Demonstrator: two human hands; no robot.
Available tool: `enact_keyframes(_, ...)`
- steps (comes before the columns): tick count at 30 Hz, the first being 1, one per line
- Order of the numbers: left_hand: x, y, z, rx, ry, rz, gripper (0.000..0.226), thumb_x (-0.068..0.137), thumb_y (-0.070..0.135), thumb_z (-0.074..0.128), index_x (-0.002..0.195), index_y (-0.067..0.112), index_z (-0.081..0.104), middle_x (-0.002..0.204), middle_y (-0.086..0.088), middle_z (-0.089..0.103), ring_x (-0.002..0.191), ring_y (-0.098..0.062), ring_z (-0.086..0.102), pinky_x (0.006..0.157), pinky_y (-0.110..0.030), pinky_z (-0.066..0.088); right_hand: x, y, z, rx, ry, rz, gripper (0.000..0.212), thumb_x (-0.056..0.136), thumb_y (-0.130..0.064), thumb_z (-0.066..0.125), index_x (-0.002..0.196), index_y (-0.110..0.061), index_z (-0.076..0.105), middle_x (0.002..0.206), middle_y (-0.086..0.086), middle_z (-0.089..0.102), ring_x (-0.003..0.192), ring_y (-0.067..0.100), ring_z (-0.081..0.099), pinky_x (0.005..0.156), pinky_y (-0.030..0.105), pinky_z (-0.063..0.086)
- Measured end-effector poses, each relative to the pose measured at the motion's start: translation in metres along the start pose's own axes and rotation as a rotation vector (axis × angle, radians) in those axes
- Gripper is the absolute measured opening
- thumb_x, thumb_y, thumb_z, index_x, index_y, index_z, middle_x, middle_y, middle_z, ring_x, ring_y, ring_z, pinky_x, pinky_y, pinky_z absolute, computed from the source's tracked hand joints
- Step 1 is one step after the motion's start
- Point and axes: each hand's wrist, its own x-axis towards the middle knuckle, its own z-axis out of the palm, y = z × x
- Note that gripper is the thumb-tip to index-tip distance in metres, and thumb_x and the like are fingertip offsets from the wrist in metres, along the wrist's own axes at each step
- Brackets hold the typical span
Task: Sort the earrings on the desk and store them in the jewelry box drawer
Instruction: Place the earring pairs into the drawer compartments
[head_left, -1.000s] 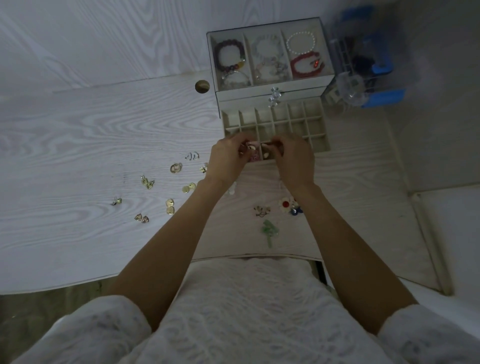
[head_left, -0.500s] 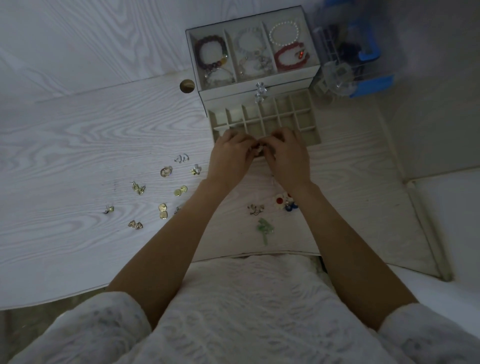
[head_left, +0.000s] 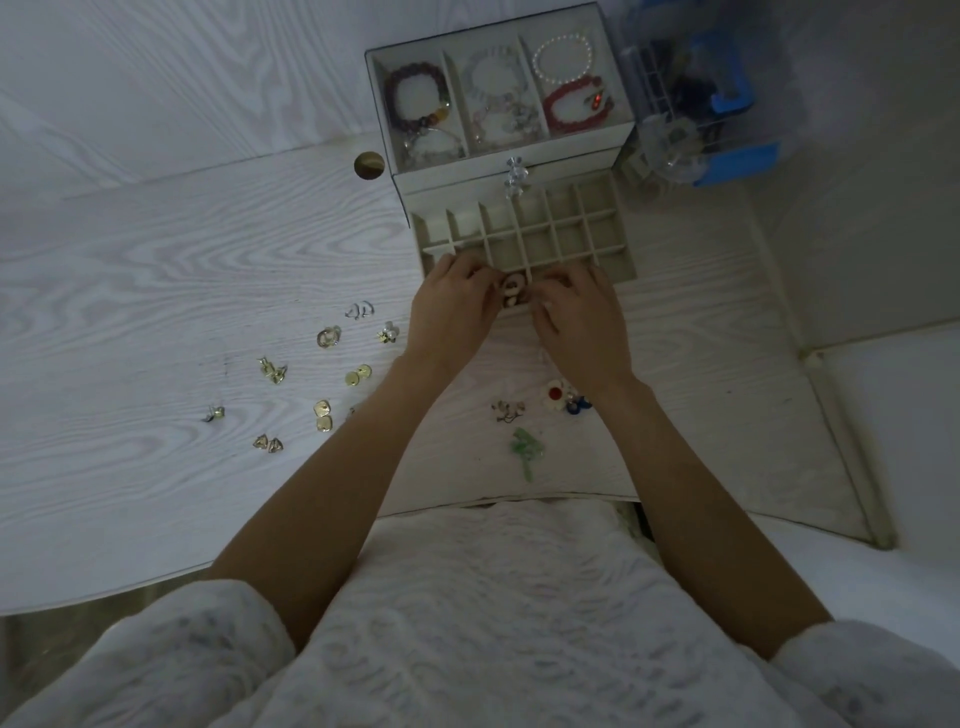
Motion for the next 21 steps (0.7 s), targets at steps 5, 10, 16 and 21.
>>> enact_keyframes(5, -0.019, 0.008, -0.009, -0.085, 0.011, 0.040, 0.014, 0.087, 0.021, 0.058, 0.091, 0.011, 0.066, 0.089, -0.004, 0.066, 0.084, -0.023, 0.056, 0.070, -0.028, 0.045, -0.046, 0.003, -0.020, 0.102, 0.026, 0.097, 0.020, 0.084, -0.010, 0.055, 0.101, -0.011, 0.066, 0.096, 0.009, 0.061, 0.093, 0.022, 0.048, 0.083, 0.027, 0.039)
enact_keyframes(10, -0.071, 0.023, -0.013, -0.206, -0.202, 0.112, 0.017, 0.084, 0.022, 0.063, 0.101, 0.016, 0.061, 0.092, 0.001, 0.064, 0.086, -0.019, 0.057, 0.071, -0.031, 0.047, -0.096, 0.001, -0.023, 0.164, -0.142, 0.145, 0.014, 0.083, -0.008, 0.063, 0.097, -0.010, 0.066, 0.087, 0.006, 0.061, 0.074, 0.015, 0.056, 0.066, 0.017, 0.039)
enact_keyframes(16, -0.130, 0.036, 0.002, -0.140, -0.385, 0.107, 0.025, 0.073, 0.025, 0.073, 0.094, 0.014, 0.064, 0.092, -0.007, 0.062, 0.084, -0.028, 0.057, 0.069, -0.039, 0.053, -0.123, -0.005, -0.009, 0.185, -0.228, 0.120, 0.019, 0.081, -0.008, 0.067, 0.100, -0.008, 0.065, 0.094, 0.010, 0.063, 0.072, 0.016, 0.058, 0.067, 0.021, 0.041)
enact_keyframes(21, -0.142, 0.049, 0.009, -0.127, -0.315, -0.079, 0.029, 0.075, 0.031, 0.072, 0.089, 0.009, 0.060, 0.088, -0.009, 0.059, 0.071, -0.027, 0.059, 0.058, -0.029, 0.038, -0.122, -0.016, 0.004, 0.170, -0.238, 0.122, 0.014, 0.087, -0.020, 0.062, 0.096, -0.010, 0.066, 0.093, 0.009, 0.064, 0.079, 0.022, 0.059, 0.066, 0.026, 0.040)
